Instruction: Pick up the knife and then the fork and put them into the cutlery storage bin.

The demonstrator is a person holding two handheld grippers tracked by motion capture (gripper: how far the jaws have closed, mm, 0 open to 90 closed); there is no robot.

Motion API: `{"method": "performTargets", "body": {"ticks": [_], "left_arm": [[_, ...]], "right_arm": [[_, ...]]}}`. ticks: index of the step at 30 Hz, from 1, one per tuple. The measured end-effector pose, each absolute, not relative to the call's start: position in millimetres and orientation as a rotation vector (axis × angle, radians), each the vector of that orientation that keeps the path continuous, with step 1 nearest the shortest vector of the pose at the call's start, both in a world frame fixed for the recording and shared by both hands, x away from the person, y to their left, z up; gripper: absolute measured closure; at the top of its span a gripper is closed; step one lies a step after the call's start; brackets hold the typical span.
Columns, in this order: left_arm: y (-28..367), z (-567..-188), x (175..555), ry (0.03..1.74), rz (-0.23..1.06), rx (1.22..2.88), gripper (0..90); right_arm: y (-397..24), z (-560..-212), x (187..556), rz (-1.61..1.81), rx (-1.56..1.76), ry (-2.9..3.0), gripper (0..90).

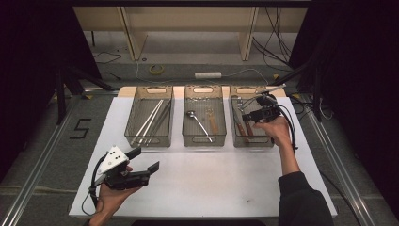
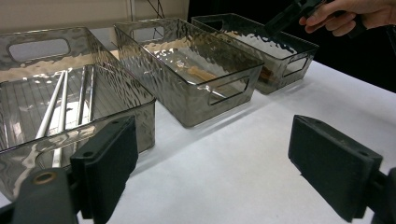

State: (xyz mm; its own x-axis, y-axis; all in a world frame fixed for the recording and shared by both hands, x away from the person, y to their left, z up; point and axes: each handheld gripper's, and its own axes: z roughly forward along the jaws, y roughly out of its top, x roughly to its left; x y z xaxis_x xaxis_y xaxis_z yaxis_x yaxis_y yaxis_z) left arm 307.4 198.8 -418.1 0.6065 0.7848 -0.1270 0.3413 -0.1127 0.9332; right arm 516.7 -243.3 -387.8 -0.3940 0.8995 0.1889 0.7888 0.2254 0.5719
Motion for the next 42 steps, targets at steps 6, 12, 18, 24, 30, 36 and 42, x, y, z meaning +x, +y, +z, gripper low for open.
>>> {"method": "performTargets", "body": {"ticks": [6,12,18,24,30,36,42], "left_arm": [[198.5,-418.3,307.4,0.935,0.489,1.706,15.4],[198.4,-418.2,307.5,0.933,0.491,1.713,15.4],[199.5,-419.6,309.2,0.943,0.487,1.709,15.4],[198.7,-420.3,310.7,0.945,0.486,1.713,15.4],[198.7,-420.6,311.2,0.950,0.484,1.713,15.4],[198.9,-420.7,310.1,0.954,0.486,1.714,15.4],[196.4,-420.1,310.3,0.940,0.488,1.723,15.4]], "right_arm": [[-241.6,-385.2,503.8,0.972,1.578,2.293,37.0],[-241.0,-386.1,486.7,1.040,1.535,2.288,32.0],[-240.8,-384.4,466.2,1.112,1.483,2.257,30.7],[-240.5,-383.1,446.3,1.220,1.460,2.221,30.4],[-239.3,-386.3,424.6,1.299,1.423,2.194,30.3],[-238.8,-391.8,410.5,1.338,1.361,2.215,30.0],[-237.5,-398.2,397.2,1.385,1.309,2.217,27.8]]}}
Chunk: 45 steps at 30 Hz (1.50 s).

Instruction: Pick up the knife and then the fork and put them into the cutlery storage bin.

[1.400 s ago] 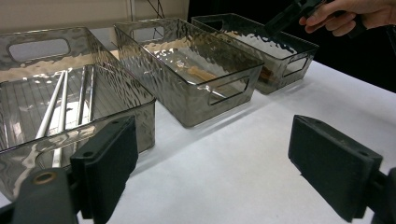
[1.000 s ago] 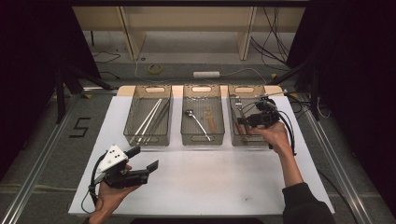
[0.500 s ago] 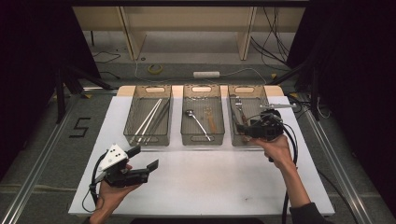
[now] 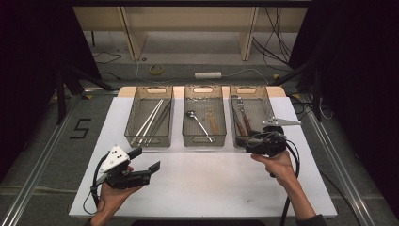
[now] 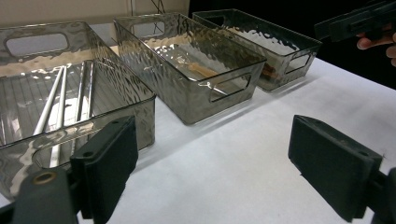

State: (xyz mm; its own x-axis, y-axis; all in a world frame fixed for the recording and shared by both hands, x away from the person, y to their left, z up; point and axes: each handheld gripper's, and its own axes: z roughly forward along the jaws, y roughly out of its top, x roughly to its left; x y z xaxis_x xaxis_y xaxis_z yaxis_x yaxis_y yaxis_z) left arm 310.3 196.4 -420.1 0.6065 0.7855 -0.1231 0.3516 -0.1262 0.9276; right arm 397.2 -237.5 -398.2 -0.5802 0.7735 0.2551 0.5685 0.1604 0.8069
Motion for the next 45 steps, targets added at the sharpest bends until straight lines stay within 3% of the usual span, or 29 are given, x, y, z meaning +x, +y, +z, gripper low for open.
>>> {"method": "performTargets", "body": {"ticks": [45], "left_arm": [[196.3,-419.5,307.9,0.930,0.470,1.722,15.4]], "right_arm": [[-247.5,-428.0,317.0,1.515,1.143,2.140,27.2]]}}
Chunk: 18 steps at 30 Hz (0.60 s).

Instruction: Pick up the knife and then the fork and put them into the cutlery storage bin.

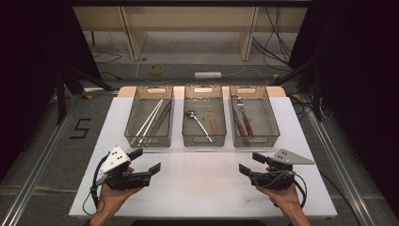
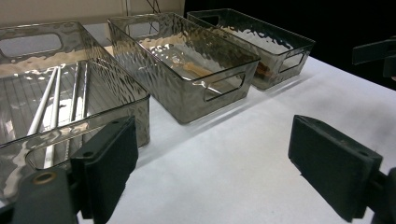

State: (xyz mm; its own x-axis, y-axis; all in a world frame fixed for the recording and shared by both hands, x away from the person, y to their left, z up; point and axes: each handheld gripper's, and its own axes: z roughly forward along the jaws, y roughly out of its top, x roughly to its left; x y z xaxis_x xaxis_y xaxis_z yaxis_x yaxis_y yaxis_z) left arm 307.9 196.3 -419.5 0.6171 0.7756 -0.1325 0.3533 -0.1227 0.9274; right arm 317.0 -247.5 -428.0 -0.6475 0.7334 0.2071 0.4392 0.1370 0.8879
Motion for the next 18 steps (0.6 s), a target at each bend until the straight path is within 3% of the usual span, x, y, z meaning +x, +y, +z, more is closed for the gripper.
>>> {"method": "performTargets", "body": {"ticks": [18], "left_arm": [[196.1,-419.6,308.0,0.925,0.467,1.732,15.4]], "right_arm": [[-247.8,-433.0,311.5,1.488,1.136,2.139,25.3]]}}
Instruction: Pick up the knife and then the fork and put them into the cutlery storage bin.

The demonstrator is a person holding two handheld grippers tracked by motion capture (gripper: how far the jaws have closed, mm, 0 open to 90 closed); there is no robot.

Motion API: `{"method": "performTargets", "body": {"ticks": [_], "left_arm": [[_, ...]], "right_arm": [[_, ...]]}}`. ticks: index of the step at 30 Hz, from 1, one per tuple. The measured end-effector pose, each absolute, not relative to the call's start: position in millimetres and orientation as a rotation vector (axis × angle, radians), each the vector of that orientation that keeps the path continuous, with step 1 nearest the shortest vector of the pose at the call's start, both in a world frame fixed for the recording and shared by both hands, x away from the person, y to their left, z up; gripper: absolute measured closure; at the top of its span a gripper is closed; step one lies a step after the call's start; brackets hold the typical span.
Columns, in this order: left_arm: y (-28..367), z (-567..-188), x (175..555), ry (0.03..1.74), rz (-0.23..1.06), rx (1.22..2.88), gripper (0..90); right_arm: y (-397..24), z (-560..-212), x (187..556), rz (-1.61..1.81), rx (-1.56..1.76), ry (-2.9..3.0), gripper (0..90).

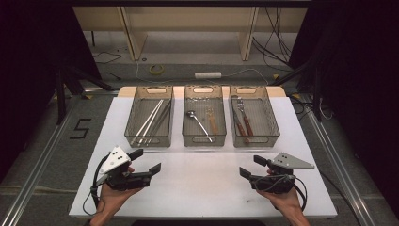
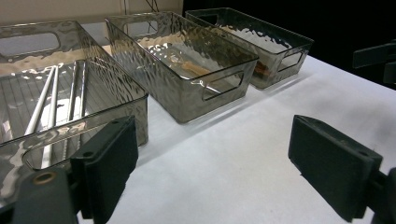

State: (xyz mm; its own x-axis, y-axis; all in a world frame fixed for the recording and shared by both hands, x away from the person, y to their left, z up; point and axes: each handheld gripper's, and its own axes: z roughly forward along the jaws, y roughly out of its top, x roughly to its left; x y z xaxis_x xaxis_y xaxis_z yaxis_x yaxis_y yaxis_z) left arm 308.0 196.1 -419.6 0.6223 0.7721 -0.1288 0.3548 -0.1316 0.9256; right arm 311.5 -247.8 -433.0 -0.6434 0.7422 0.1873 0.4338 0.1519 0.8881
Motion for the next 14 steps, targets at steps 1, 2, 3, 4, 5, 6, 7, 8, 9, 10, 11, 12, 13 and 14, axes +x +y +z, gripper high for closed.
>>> {"method": "performTargets", "body": {"ticks": [1,2,3,4,5,6,7,8,9,10,11,12,13,14], "left_arm": [[196.1,-419.6,308.0,0.926,0.467,1.730,15.4],[196.0,-419.5,307.9,0.925,0.467,1.730,15.4],[196.0,-419.5,307.9,0.925,0.467,1.730,15.4],[196.1,-419.5,307.9,0.925,0.467,1.731,15.4],[196.1,-419.5,307.9,0.925,0.467,1.730,15.4],[196.1,-419.5,307.9,0.925,0.467,1.730,15.4],[196.1,-419.5,307.9,0.926,0.467,1.729,15.4],[196.1,-419.6,307.9,0.926,0.467,1.730,15.4],[196.1,-419.6,308.0,0.926,0.467,1.730,15.4],[196.1,-419.6,308.0,0.925,0.467,1.731,15.4],[196.1,-419.6,308.1,0.925,0.467,1.731,15.4],[196.1,-419.6,308.1,0.925,0.467,1.731,15.4],[196.1,-419.7,308.1,0.925,0.467,1.731,15.4],[196.1,-419.6,308.1,0.925,0.467,1.731,15.4]], "right_arm": [[-247.5,-433.0,311.4,1.484,1.136,2.142,25.2],[-247.4,-433.0,311.4,1.482,1.135,2.144,25.1],[-247.4,-433.0,311.4,1.480,1.132,2.145,25.1],[-247.3,-433.0,311.3,1.481,1.132,2.145,25.1],[-247.3,-432.9,311.3,1.481,1.132,2.144,25.1],[-247.3,-432.9,311.4,1.482,1.132,2.142,25.1],[-247.2,-432.9,311.4,1.483,1.132,2.142,25.2],[-247.2,-432.8,311.5,1.482,1.132,2.143,25.1],[-247.0,-432.9,311.5,1.482,1.132,2.143,25.1],[-246.8,-433.0,311.7,1.483,1.130,2.143,25.2],[-246.7,-433.0,311.7,1.482,1.131,2.145,25.1],[-246.6,-433.2,312.0,1.481,1.125,2.146,25.1],[-246.5,-433.2,312.0,1.478,1.127,2.149,25.1],[-246.4,-433.4,312.3,1.475,1.127,2.151,25.1]]}}
